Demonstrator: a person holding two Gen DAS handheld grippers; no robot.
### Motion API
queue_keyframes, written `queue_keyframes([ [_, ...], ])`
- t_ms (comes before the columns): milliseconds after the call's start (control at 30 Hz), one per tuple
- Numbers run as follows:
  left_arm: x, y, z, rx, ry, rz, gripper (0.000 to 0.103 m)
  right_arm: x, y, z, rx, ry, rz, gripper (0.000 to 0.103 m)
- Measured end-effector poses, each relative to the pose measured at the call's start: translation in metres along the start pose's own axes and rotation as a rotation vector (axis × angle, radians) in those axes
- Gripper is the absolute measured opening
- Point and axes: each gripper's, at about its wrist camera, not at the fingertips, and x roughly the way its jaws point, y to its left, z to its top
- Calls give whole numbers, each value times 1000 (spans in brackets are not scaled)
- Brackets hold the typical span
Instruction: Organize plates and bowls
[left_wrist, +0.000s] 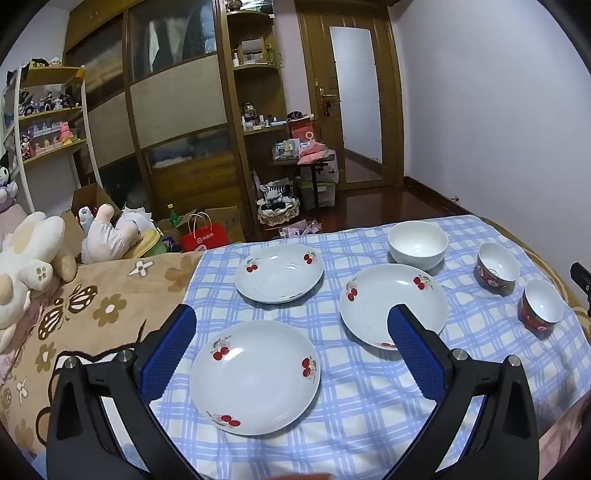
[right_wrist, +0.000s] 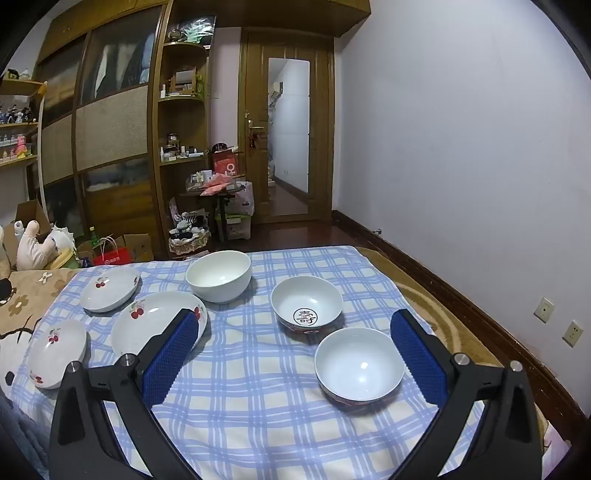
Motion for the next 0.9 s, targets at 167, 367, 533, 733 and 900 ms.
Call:
queue_keyframes([
  [167,0,1,0,-12,-2,-9,102,1,0,0,1,6,2,103],
  [367,-1,2,0,-7,-10,-3,102,2,-1,0,3,11,2,103],
  [533,0,1,1,-5,-9,-4,102,1,0,0,2,11,0,103],
  [733,0,1,1,-3,-11,-3,102,0,1,1,2,13,1,103],
  [900,-1,2,0,-2,-12,-3,102,-2,3,3,1,14,-2,103],
])
